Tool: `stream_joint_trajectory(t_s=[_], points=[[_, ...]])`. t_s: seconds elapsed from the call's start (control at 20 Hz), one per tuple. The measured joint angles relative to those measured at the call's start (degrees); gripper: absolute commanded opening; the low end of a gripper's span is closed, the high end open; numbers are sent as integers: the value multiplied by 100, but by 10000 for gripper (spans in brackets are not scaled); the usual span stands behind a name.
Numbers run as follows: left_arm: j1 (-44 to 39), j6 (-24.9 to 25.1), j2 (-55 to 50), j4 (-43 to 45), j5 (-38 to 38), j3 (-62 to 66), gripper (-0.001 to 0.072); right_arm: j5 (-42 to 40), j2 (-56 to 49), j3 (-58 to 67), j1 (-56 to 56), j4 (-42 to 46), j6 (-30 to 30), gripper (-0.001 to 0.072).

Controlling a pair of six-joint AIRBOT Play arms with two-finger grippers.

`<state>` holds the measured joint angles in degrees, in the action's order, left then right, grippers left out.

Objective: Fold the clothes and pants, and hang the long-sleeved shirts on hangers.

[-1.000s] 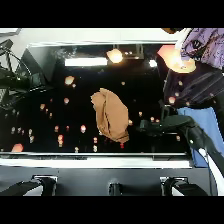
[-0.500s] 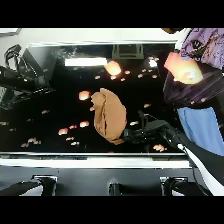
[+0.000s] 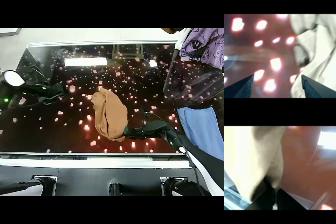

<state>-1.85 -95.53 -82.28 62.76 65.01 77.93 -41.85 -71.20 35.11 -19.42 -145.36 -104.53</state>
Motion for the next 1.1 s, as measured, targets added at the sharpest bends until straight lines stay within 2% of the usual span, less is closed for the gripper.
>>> stream_joint_trajectory(t_s=[0.3, 0.5, 0.65, 0.7, 0.75, 0.9, 1.1], points=[[-267, 1119, -1309, -1794, -1082, -203, 667, -455, 717, 0, -4, 636, 955, 29], [-507, 1613, -1982, -2691, -1657, -129, 659, -684, 977, -2, -4, 765, 1231, 29], [-638, 1788, -2363, -3023, -1967, 122, 658, -885, 1051, -2, -4, 804, 1316, 29], [-664, 1823, -2463, -3095, -2070, 214, 639, -938, 1064, -2, -4, 807, 1333, 29], [-682, 1838, -2533, -3139, -2170, 286, 588, -992, 1073, -2, -4, 817, 1342, 29], [-710, 1867, -2697, -3224, -2441, 446, 588, -1080, 1088, -2, -4, 826, 1377, 29], [-774, 1895, -2903, -3342, -2339, 557, 588, -1119, 1093, -2, -4, 828, 1377, 30]])
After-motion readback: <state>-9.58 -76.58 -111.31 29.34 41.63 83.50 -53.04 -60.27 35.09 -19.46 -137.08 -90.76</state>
